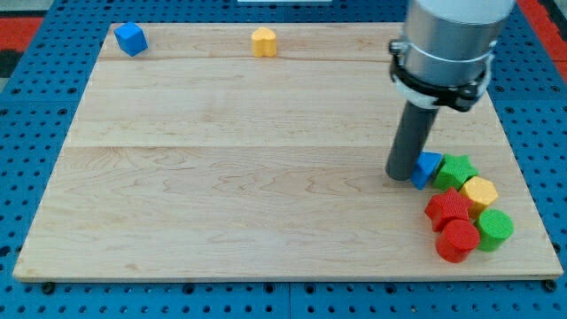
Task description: Move the yellow heart to the bottom center
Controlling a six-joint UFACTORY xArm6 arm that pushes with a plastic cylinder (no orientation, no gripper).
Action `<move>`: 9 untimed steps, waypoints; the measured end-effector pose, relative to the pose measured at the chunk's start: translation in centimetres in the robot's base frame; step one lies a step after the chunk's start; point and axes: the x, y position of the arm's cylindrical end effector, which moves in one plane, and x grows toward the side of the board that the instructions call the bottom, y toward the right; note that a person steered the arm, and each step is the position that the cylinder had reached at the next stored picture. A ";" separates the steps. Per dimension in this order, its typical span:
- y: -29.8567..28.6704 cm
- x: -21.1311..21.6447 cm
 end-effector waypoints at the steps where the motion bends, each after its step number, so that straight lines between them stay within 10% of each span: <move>1: -1.0 -0.8; 5: -6.0 -25.0; 9: -16.2 -25.9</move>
